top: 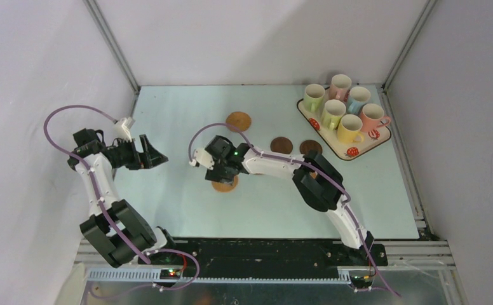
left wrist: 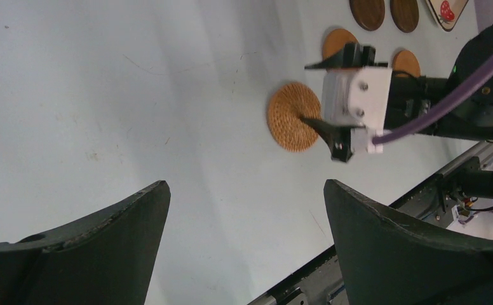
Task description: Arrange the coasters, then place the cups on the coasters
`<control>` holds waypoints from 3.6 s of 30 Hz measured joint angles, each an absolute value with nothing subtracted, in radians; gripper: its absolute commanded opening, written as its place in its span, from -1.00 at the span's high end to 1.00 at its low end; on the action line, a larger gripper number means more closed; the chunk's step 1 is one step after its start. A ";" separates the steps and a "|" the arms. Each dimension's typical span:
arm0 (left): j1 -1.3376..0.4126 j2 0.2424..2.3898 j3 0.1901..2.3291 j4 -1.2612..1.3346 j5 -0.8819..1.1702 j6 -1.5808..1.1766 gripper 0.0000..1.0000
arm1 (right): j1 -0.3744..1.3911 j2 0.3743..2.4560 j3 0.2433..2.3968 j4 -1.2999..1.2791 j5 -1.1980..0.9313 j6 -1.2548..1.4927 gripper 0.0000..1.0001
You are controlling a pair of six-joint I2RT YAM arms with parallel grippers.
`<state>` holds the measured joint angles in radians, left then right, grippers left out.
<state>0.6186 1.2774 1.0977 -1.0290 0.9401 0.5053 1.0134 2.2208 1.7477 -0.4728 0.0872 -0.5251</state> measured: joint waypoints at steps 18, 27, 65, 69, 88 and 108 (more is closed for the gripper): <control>0.619 1.277 1.098 -1.027 0.941 0.505 -0.97 | 0.736 1.895 1.680 -0.540 0.075 -0.457 -0.47; 0.619 1.277 1.098 -1.027 0.943 0.505 -0.97 | 0.595 2.011 1.649 -0.488 0.287 -0.496 -0.47; 0.620 1.283 1.098 -1.027 0.944 0.505 -0.97 | 0.835 2.468 2.180 -0.657 0.115 -0.370 -0.52; 0.622 1.283 1.098 -1.027 0.944 0.506 -0.97 | 0.864 2.526 2.277 -0.661 0.126 -0.371 -0.54; 0.625 1.283 1.098 -1.027 0.944 0.505 -0.97 | 0.926 2.641 2.397 -0.467 0.275 -0.488 -0.60; 0.629 1.283 1.098 -1.027 0.943 0.505 -0.97 | 0.939 2.660 2.458 -0.368 0.281 -0.579 -0.68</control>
<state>0.6292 1.2827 1.0977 -1.0271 0.9432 0.5049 0.9390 2.6602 2.4580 -0.3676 0.2810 -0.5793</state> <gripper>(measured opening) 0.985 0.837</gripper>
